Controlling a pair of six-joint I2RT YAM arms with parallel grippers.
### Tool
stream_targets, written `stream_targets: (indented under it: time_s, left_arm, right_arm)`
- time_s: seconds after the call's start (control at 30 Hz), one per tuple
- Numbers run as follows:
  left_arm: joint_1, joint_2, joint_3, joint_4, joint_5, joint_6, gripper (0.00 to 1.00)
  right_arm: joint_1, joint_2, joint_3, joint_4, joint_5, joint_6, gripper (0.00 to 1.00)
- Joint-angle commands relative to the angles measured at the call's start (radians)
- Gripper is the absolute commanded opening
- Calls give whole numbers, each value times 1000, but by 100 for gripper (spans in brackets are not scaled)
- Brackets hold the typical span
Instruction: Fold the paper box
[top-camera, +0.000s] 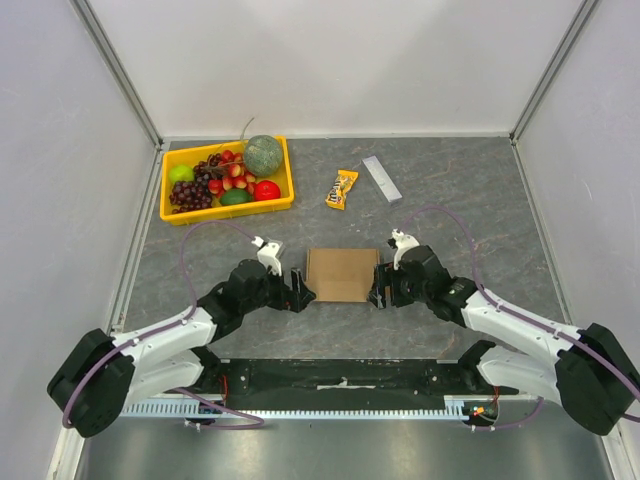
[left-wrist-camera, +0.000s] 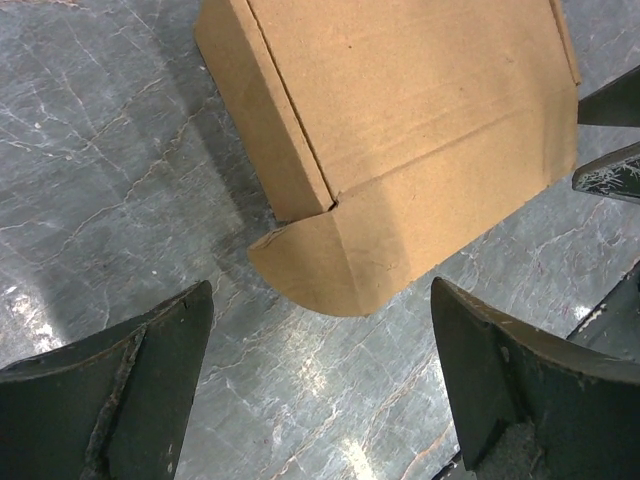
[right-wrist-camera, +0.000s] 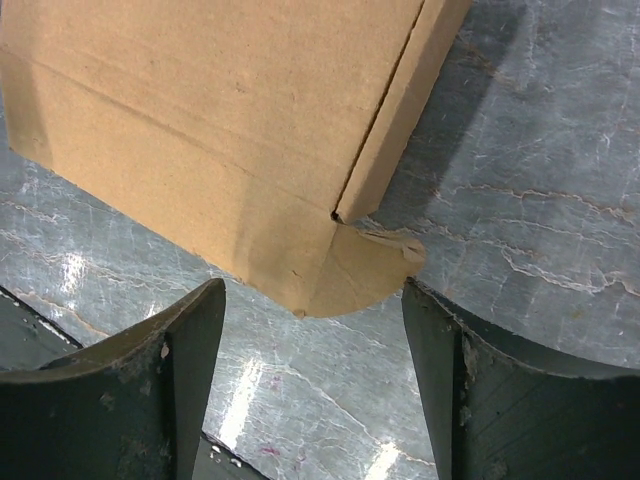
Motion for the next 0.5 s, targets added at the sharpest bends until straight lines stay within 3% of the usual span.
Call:
stream_targets:
  time_s: [0.0, 0.47]
  left_arm:
    - [0, 43, 58, 67, 20, 41, 94]
    - [1, 106, 71, 120, 88, 38, 88]
  right_arm:
    - [1, 13, -7, 60, -18, 6, 78]
    - [1, 36, -20, 109, -50, 16, 73]
